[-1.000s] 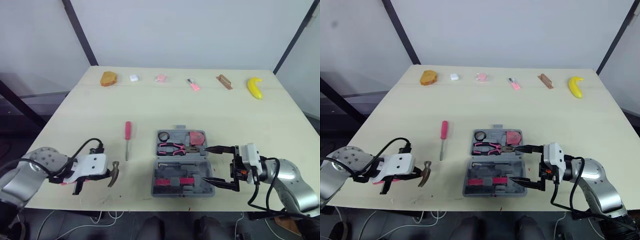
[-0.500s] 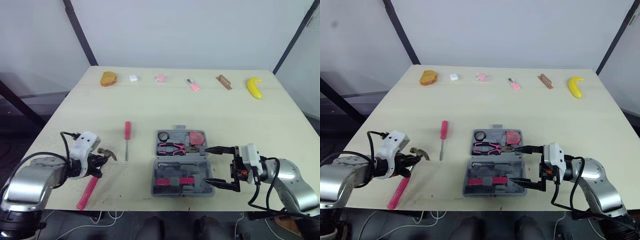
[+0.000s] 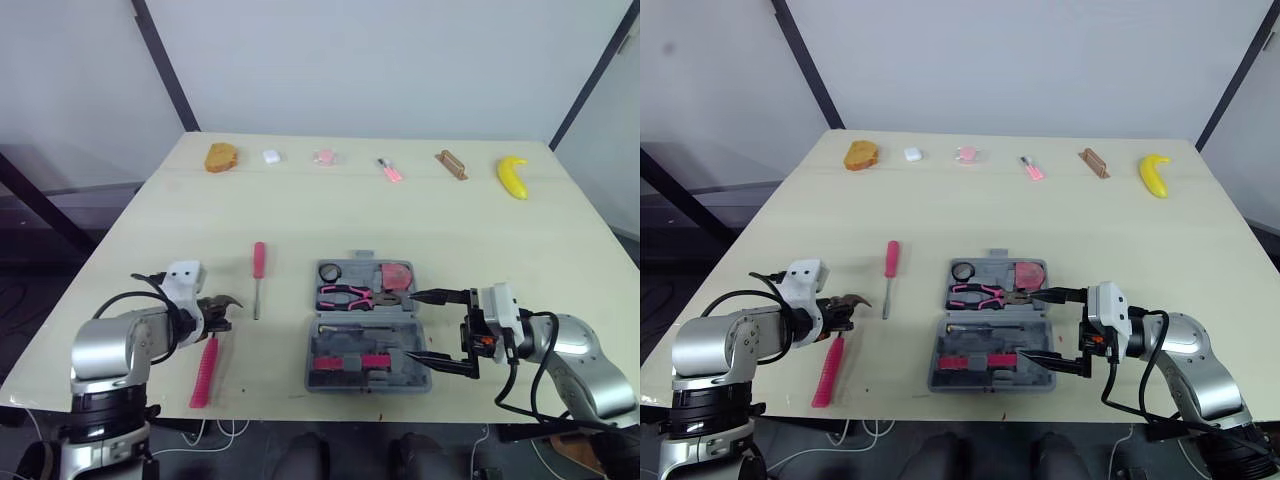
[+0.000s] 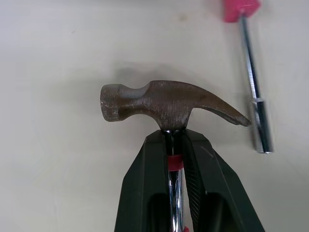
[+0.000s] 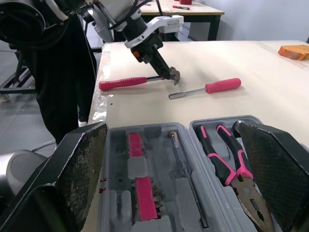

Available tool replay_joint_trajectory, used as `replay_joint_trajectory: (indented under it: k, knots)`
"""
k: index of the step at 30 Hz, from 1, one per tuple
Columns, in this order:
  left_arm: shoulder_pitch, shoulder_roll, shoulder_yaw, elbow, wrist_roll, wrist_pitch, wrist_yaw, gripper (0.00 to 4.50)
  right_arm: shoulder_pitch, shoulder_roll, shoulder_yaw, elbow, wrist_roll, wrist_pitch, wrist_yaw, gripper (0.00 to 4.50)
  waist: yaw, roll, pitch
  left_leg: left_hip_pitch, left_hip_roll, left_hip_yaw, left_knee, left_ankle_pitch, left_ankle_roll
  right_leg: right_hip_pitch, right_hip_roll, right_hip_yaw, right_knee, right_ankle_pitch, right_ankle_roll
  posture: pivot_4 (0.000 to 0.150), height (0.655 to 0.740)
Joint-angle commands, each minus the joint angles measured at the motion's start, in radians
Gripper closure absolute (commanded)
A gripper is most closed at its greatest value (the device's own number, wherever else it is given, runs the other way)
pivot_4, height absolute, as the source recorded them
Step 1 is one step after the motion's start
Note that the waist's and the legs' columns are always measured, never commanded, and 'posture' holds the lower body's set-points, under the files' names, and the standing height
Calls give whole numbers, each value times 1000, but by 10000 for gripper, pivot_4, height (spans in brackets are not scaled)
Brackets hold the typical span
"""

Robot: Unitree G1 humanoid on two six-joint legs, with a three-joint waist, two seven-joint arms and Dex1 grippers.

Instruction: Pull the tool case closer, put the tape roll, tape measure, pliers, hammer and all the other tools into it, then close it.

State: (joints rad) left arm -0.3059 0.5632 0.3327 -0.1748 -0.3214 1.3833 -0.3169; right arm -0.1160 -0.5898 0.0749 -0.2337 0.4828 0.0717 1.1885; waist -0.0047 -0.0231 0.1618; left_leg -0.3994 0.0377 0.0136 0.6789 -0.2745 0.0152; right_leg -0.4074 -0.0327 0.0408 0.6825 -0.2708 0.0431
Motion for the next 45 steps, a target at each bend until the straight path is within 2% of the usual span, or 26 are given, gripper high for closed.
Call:
replay_joint_trajectory:
  k: [1,2,3,8,9,16,23,37,40,41,42,45]
  knots:
    - [20,12,-17,-2,6,-70,-9,39124,-5,-1,-11,-32,4,-12,-6,0,0,0,0,0,0,0,0,0,0,0,0,0,0,0,0,1500,7400]
    - [24,15,-19,1,7,-85,-13,35160,-4,-2,-11,-33,4,-11,-6,0,-1,0,0,0,0,0,0,0,0,0,0,0,0,0,0,1500,7400]
    - [26,9,-11,0,7,-96,-11,34443,-4,-3,-11,-34,4,-11,-7,0,-2,0,0,0,0,0,0,0,0,0,0,0,0,0,0,1500,7400]
    - [87,13,-15,-46,4,-170,-21,9852,-1,-4,-14,-33,-2,-12,-11,0,-5,0,0,0,0,0,0,0,0,0,-1,0,0,0,0,1500,7400]
    - [102,3,-5,-57,-1,-190,-21,6552,0,-4,-14,-33,-2,-13,-12,0,-7,0,0,0,1,0,0,0,0,0,-1,0,0,0,0,1500,7400]
    - [275,-115,35,-159,8,-426,9,6552,9,-4,-18,-36,-7,-17,-26,0,-6,0,0,0,2,1,0,0,0,0,-2,0,0,0,0,1500,7400]
    - [352,-221,-2,-116,43,-705,23,6552,-5,-1,-15,-21,-11,-23,-22,0,-3,0,0,0,1,0,0,0,0,1,-3,0,-2,1,2,1500,7400]
    - [350,-241,5,-10,63,-808,82,6552,-10,-6,-19,-13,-17,-31,-19,0,-5,0,0,1,1,0,0,0,0,2,-2,0,-2,1,2,1500,7400]
    - [338,-239,-3,23,66,-834,76,13426,-10,-4,-18,-10,-18,-33,-18,0,-5,0,0,1,1,0,0,0,0,2,-2,0,-2,1,2,1500,7400]
    - [337,-235,-8,30,72,-843,75,18866,-9,-4,-18,-10,-18,-34,-18,0,-5,0,0,1,0,0,0,0,0,2,-2,0,-2,1,2,1500,7400]
    - [334,-237,-11,39,76,-847,81,22095,-9,-4,-19,-9,-18,-34,-18,0,-5,0,0,1,0,0,0,0,0,2,-2,0,-2,1,2,1500,7400]
    - [326,-246,-16,56,72,-852,89,22095,-5,-4,-19,-11,-20,-37,-19,0,-4,0,0,1,1,0,0,0,0,2,-2,0,-2,1,2,1500,7400]
